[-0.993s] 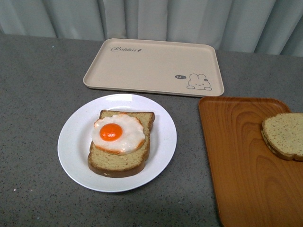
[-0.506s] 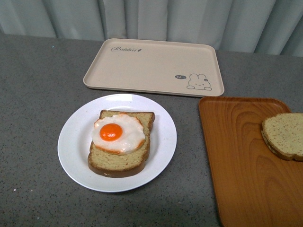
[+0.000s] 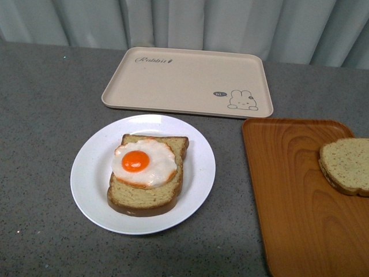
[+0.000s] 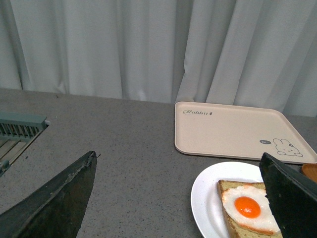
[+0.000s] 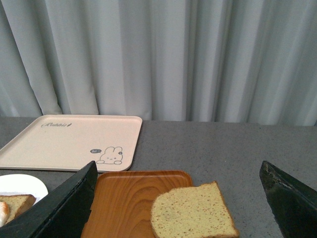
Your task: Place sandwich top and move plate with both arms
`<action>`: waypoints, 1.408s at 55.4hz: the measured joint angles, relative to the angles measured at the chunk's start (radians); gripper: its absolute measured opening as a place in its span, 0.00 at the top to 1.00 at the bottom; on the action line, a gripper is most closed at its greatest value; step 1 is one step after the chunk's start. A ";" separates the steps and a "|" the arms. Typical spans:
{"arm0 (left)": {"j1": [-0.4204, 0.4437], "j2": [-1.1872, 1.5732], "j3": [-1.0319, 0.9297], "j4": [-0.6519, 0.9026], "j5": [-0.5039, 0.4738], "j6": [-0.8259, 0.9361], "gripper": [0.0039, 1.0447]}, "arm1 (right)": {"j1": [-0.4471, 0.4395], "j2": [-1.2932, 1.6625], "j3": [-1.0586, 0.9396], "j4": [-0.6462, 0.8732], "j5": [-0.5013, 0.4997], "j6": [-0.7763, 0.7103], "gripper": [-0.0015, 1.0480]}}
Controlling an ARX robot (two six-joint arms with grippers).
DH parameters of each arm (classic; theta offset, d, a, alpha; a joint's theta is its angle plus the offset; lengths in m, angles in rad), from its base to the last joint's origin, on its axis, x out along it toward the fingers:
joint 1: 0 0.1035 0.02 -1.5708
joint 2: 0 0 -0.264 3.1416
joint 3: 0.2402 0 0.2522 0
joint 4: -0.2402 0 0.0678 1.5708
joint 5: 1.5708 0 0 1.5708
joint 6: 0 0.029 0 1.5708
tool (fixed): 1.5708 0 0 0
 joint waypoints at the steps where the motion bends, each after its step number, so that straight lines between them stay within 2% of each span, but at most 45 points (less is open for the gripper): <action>1: 0.000 0.000 0.000 0.000 0.000 0.000 0.06 | 0.000 0.000 0.000 0.000 0.000 0.000 0.09; 78: 0.000 0.000 0.000 0.000 0.000 0.000 0.06 | 0.000 0.000 0.000 0.000 0.000 0.000 0.09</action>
